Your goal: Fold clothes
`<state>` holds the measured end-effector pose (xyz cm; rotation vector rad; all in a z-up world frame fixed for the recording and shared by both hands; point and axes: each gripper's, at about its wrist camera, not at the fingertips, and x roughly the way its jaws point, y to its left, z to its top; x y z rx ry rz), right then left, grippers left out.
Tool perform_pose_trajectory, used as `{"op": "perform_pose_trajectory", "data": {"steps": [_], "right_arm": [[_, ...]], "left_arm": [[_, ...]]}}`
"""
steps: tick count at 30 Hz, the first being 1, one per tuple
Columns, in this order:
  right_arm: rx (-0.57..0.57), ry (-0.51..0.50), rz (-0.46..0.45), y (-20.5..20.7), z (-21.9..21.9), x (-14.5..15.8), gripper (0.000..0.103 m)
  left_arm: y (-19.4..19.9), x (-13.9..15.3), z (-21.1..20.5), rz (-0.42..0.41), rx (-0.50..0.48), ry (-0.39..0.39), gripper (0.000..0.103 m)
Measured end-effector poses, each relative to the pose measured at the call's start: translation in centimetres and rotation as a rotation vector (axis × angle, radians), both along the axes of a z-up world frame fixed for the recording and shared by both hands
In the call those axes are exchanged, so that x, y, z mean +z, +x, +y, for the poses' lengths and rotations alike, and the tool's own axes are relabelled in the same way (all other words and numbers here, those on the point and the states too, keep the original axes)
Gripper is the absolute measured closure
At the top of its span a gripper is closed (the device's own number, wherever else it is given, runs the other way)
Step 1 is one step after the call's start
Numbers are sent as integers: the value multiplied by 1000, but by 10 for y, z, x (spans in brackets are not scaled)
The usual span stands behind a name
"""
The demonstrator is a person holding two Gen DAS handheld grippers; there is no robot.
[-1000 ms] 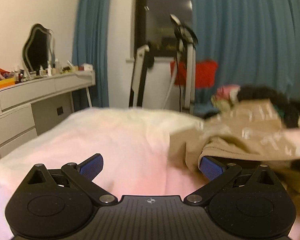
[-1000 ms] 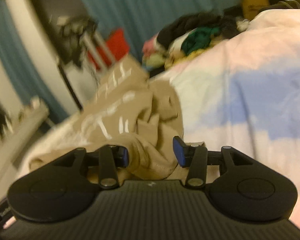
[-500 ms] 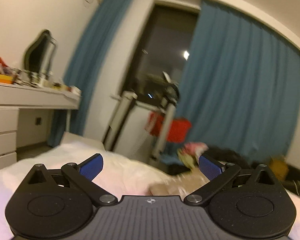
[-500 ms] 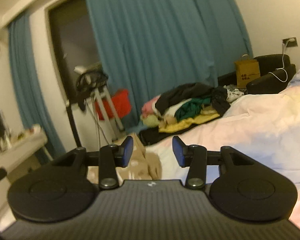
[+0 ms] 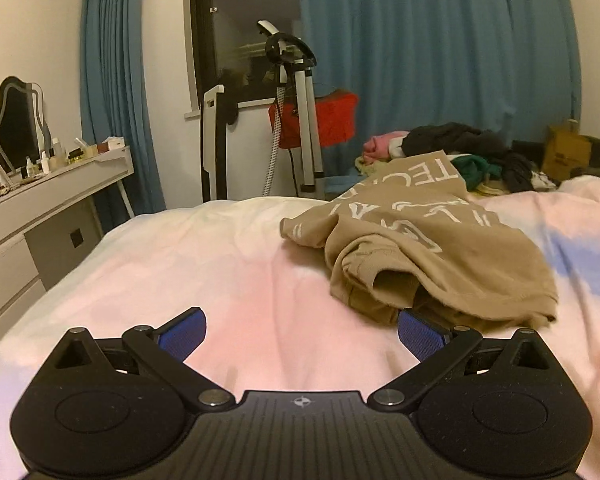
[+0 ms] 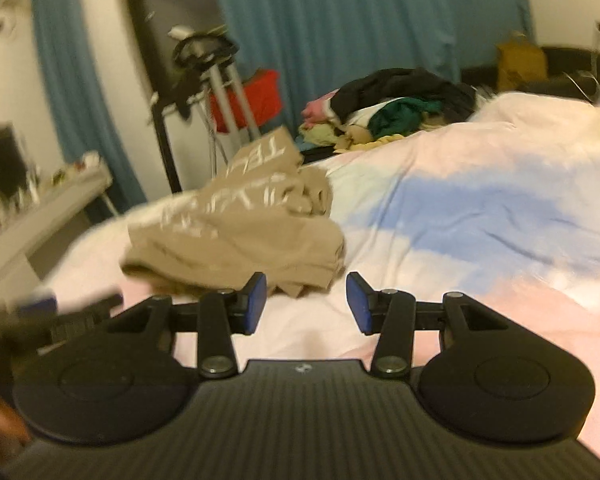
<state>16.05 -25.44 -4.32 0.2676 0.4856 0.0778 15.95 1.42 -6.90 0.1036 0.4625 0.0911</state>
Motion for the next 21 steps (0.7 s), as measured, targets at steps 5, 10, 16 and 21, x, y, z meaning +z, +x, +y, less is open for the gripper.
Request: {"op": "perform_pose_trajectory", "data": {"steps": [5, 10, 16, 21], "right_arm": [[34, -32, 30, 36, 14, -29, 55], [29, -86, -3, 57, 26, -44, 57], [34, -120, -47, 69, 36, -46, 56], [20, -209, -129, 72, 54, -37, 54]], "left_arm": [[35, -10, -10, -27, -16, -8, 0], [62, -15, 2, -42, 98, -19, 0], [62, -1, 14, -178, 159, -74, 0], [61, 8, 12, -254, 188, -20, 0]]}}
